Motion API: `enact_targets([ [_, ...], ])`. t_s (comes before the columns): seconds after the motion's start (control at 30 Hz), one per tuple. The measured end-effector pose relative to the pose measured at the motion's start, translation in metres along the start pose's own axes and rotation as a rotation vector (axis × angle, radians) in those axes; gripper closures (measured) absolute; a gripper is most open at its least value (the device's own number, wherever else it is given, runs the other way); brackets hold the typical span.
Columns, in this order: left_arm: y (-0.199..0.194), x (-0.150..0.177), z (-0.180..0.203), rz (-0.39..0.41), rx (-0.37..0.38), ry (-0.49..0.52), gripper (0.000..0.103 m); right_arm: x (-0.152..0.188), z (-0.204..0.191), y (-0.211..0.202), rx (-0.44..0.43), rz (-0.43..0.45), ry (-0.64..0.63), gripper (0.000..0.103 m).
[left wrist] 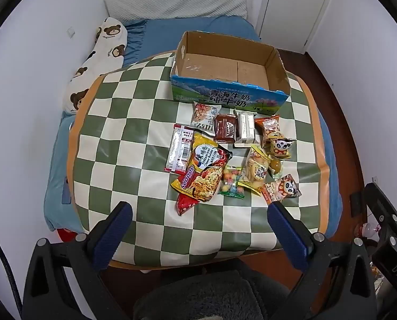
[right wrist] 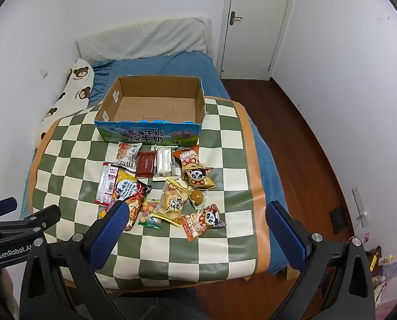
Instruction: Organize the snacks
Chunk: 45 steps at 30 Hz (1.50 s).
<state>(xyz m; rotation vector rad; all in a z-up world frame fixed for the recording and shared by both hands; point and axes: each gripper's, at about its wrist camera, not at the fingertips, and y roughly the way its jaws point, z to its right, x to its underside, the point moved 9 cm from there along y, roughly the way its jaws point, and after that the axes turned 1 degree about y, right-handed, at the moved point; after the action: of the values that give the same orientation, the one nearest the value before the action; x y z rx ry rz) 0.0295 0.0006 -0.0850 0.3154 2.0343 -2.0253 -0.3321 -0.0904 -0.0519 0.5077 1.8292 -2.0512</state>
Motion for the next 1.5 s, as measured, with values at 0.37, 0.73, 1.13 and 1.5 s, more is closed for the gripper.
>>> enact_targets([
  [0.37,0.0007,0.0006,0.0000,-0.007,0.006,0.000,0.000,0.0004,0.0014,0.0004,-0.009,-0.008,0.000,0.000],
  [0.73,-0.0007,0.0013,-0.0011,-0.011,-0.001,0.001,0.000,0.0032,-0.0017,0.0057,-0.007,-0.018,-0.003,0.000],
  [1.13,0.0013,0.0041,-0.0001,-0.006,-0.001,0.005,0.000,0.0054,-0.0015,0.0062,-0.006,-0.026,0.002,0.000],
  [1.5,-0.0036,0.0003,0.0003,-0.006,0.006,0.011,0.000,0.0031,-0.0040,0.0030,-0.008,-0.028,0.005,0.000],
])
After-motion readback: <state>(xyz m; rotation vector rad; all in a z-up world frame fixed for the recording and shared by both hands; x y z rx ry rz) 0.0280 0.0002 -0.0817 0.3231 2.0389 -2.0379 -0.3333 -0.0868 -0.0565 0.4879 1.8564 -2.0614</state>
